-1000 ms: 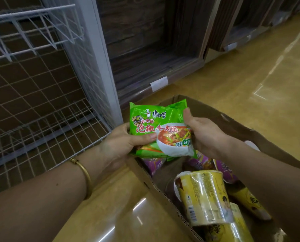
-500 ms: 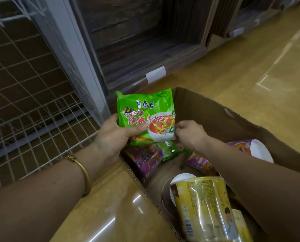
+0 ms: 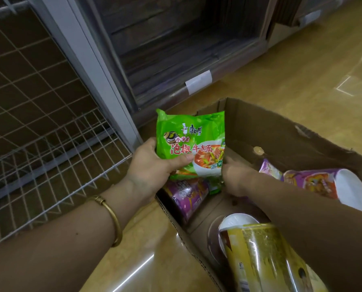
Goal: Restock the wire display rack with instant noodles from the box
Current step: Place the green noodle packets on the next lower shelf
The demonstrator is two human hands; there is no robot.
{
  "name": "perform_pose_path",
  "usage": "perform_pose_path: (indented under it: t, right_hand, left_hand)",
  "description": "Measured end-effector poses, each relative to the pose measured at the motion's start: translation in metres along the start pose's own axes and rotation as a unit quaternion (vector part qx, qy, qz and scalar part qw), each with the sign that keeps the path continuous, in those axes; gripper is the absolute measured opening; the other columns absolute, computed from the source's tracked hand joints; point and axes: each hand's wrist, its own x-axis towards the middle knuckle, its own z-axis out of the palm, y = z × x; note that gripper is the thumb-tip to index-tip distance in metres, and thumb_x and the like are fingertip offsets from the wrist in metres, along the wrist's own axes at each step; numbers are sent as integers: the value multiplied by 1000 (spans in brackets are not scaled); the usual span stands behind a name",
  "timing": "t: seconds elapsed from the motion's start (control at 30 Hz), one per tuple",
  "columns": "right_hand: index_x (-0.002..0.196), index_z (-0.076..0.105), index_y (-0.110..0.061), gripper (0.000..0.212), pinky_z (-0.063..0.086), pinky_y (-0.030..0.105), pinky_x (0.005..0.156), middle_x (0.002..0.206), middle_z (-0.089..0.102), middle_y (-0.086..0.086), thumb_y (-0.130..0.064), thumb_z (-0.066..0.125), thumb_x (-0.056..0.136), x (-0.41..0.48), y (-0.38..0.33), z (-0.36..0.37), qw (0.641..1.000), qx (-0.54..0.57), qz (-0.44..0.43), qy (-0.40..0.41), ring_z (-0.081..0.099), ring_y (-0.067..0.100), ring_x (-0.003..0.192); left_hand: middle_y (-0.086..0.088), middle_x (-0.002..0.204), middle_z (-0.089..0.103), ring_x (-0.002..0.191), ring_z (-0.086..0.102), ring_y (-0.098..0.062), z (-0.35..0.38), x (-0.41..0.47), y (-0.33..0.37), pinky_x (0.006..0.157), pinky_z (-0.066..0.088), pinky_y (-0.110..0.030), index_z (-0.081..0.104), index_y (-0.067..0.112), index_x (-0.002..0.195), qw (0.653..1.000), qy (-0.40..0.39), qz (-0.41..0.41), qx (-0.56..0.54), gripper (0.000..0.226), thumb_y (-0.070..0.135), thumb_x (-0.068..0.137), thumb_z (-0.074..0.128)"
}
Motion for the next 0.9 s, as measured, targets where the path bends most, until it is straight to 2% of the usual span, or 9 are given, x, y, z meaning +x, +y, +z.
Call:
perform_pose_path:
  t: [0.1,0.2,0.3,0.4,0.53,0.63,0.7,0.77,0.9]
  right_hand:
    - [154,32,-18,66,28,42,119,158,18,9,-20,58,93,14,4,4,998,-49,-26,5,19,33,146]
    - [159,8,-23,85,20,49,121,165,-2,11,-22,61,92,24,4,5,993,-106,-48,-26,0,39,151]
    - [158,-5,-28,111,22,53,120,164,-4,11,-25,77,83,24,5,4,991,-119,-50,-42,-3,41,150]
    - [156,-12,-31,130,24,53,119,165,-2,10,-46,85,71,27,5,6,986,-148,-66,-48,0,39,151]
    - [157,-8,-24,121,27,50,118,163,11,12,-55,77,76,33,1,12,980,-181,-75,-44,10,37,151]
    - [158,-4,-24,93,33,47,114,163,12,10,-39,62,94,37,0,14,984,-158,-79,-14,14,35,150]
    - [158,8,-24,79,38,45,112,161,19,9,-33,57,96,37,5,14,989,-116,-91,14,21,33,148]
    - [156,20,-26,80,38,40,111,158,25,6,-34,65,90,33,10,11,993,-52,-100,25,29,31,144]
    - [151,34,-30,68,35,36,113,156,25,3,-25,64,91,25,20,6,987,121,-74,70,42,28,137]
  left_hand:
    - [-10,103,75,94,73,-27,1,1,-3,80,60,-40,57,4,117,1000,12,7,-19,72,13,52,87]
    - [-13,106,74,96,73,-28,0,2,-5,77,59,-37,59,0,120,996,43,23,-71,66,10,59,84]
    - [-13,108,74,98,72,-29,-3,2,-7,79,59,-38,60,1,120,993,60,28,-96,62,10,63,82]
    - [-13,107,74,97,72,-29,-3,4,-8,77,59,-37,60,1,119,994,50,23,-94,61,9,62,82]
    - [-11,105,75,95,73,-27,0,6,-8,76,59,-36,59,3,119,995,33,22,-88,62,10,61,82]
    - [-11,105,75,95,73,-27,0,6,-9,78,60,-38,60,3,118,994,44,26,-92,60,9,62,82]
    - [-12,106,74,96,73,-29,-1,6,-9,80,60,-41,60,2,118,994,49,26,-99,59,8,64,82]
    - [-13,108,74,97,72,-30,-1,6,-9,81,59,-44,59,1,120,993,52,26,-106,59,7,65,81]
    - [-13,108,74,97,72,-29,0,4,-7,79,60,-41,59,1,121,992,61,29,-110,60,7,65,81]
